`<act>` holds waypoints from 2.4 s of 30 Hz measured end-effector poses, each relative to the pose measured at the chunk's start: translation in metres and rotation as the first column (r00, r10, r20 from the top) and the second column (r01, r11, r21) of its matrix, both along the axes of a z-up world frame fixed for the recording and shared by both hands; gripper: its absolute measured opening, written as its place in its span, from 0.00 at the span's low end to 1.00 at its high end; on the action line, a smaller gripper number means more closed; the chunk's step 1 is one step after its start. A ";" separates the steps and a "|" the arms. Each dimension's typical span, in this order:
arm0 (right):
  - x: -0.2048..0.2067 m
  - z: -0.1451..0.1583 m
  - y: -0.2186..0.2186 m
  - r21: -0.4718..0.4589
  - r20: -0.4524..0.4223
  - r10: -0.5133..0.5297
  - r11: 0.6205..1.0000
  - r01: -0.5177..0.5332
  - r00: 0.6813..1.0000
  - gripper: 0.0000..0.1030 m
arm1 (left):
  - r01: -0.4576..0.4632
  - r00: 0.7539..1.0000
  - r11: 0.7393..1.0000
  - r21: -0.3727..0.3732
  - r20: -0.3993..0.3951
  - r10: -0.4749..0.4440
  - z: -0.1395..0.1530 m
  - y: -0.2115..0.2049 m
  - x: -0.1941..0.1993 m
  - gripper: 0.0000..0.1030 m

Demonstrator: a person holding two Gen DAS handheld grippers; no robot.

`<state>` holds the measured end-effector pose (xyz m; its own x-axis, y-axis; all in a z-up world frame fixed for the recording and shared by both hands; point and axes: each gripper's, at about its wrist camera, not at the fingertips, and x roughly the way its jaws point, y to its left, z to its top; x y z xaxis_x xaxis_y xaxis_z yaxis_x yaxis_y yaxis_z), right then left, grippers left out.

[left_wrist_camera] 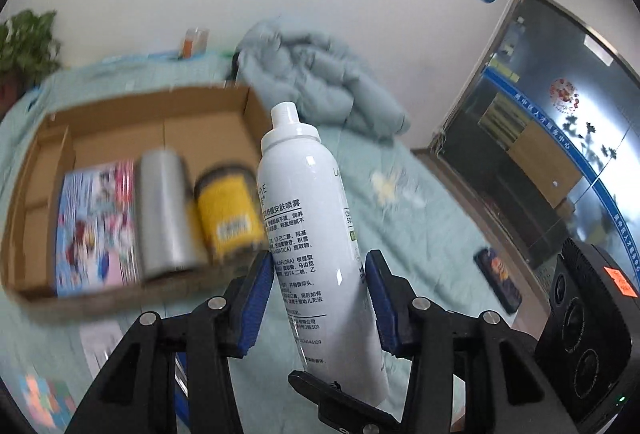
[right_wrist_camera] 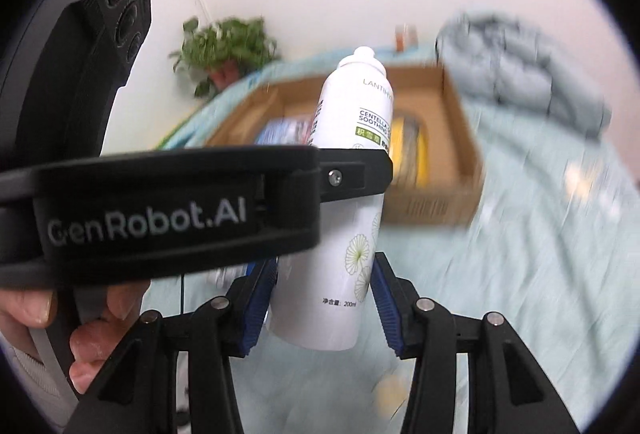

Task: Organize rigid objects
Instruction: 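Lift the spray bottle upright with the right tool and carry it over the box, then lower the spray bottle into the box beside the jar and release, then move the left tool to the white hair dryer and grasp its body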

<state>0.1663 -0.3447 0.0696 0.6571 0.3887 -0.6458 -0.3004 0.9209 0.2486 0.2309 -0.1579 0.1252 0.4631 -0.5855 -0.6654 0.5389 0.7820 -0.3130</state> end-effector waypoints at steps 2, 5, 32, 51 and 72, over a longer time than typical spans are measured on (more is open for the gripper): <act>0.015 0.019 -0.004 -0.010 0.041 0.001 1.000 -0.001 0.999 0.46 | 0.004 1.000 1.000 -0.014 0.020 -0.004 0.022 -0.005 0.018 0.43; 0.045 0.045 -0.009 -0.044 0.064 0.009 0.999 -0.007 0.998 0.46 | 0.016 0.999 1.000 -0.019 0.032 -0.016 0.051 -0.023 0.057 0.43; 0.164 -0.056 -0.043 -0.156 -0.276 -0.067 0.987 0.024 0.959 0.45 | 0.018 0.914 0.998 0.056 -0.405 0.006 -0.105 -0.107 0.211 0.45; 0.037 -0.037 -0.041 -0.051 -0.055 -0.124 0.991 0.122 0.991 0.89 | -0.478 0.832 0.858 0.185 0.408 0.376 0.090 0.136 -0.030 0.99; -0.108 -0.070 0.052 -0.145 -0.024 -0.044 0.989 0.040 0.999 0.89 | -0.262 0.945 0.958 0.115 -0.171 0.279 -0.152 0.167 -0.192 0.91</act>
<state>0.0581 -0.2926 -0.0008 0.6527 0.2628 -0.7106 -0.2557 0.9593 0.1199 0.0393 0.0088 -0.0263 0.4601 -0.3893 -0.7980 0.2431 0.9196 -0.3085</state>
